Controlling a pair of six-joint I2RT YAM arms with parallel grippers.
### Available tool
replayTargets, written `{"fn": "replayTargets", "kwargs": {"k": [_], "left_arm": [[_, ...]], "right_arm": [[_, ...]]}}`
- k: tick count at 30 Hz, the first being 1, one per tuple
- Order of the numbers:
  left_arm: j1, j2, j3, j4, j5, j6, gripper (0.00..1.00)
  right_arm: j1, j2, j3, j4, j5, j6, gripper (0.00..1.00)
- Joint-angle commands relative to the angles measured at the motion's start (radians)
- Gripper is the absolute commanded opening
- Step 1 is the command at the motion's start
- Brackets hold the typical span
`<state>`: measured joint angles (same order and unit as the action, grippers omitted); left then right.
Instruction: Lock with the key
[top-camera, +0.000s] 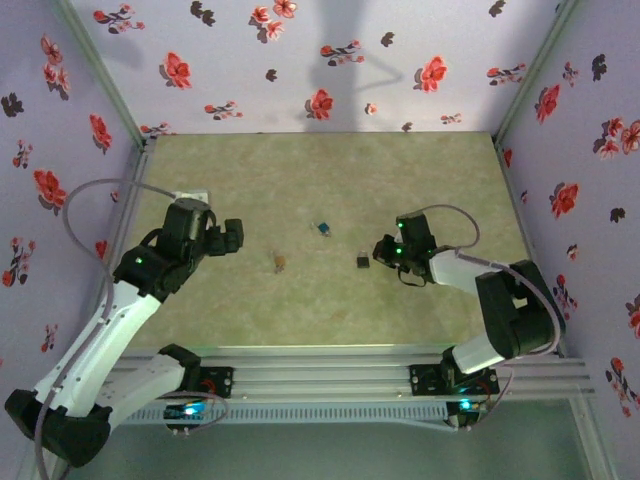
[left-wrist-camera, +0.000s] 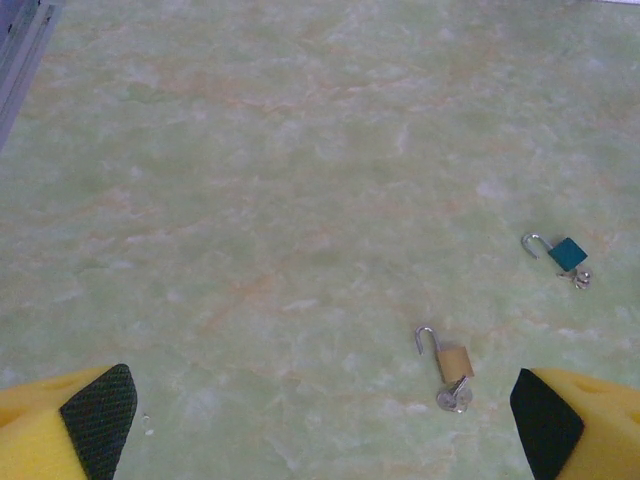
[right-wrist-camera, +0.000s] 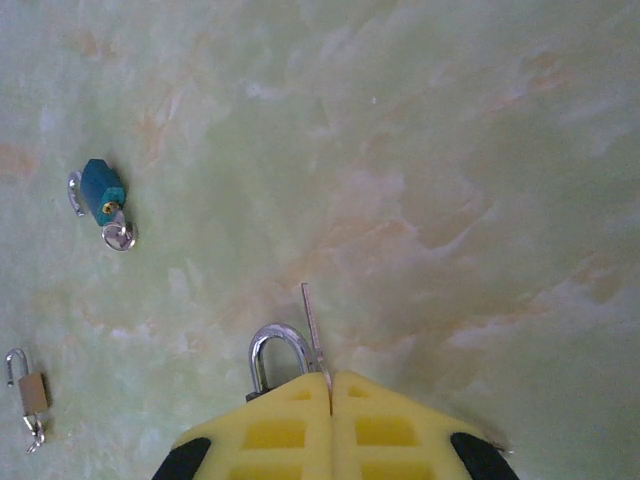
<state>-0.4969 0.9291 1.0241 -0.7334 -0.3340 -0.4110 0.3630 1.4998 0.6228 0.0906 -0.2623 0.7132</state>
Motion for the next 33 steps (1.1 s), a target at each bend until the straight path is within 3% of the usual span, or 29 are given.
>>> {"fn": "replayTargets", "kwargs": {"k": [1, 33], "left_arm": [[0.009, -0.004, -0.015, 0.017, -0.021, 0.021, 1.00], [0.009, 0.006, -0.024, 0.025, -0.017, 0.032, 1.00]], "right_arm": [[0.011, 0.016, 0.025, -0.031, 0.018, -0.020, 0.04], [0.014, 0.023, 0.051, -0.079, 0.014, -0.038, 0.20]]}}
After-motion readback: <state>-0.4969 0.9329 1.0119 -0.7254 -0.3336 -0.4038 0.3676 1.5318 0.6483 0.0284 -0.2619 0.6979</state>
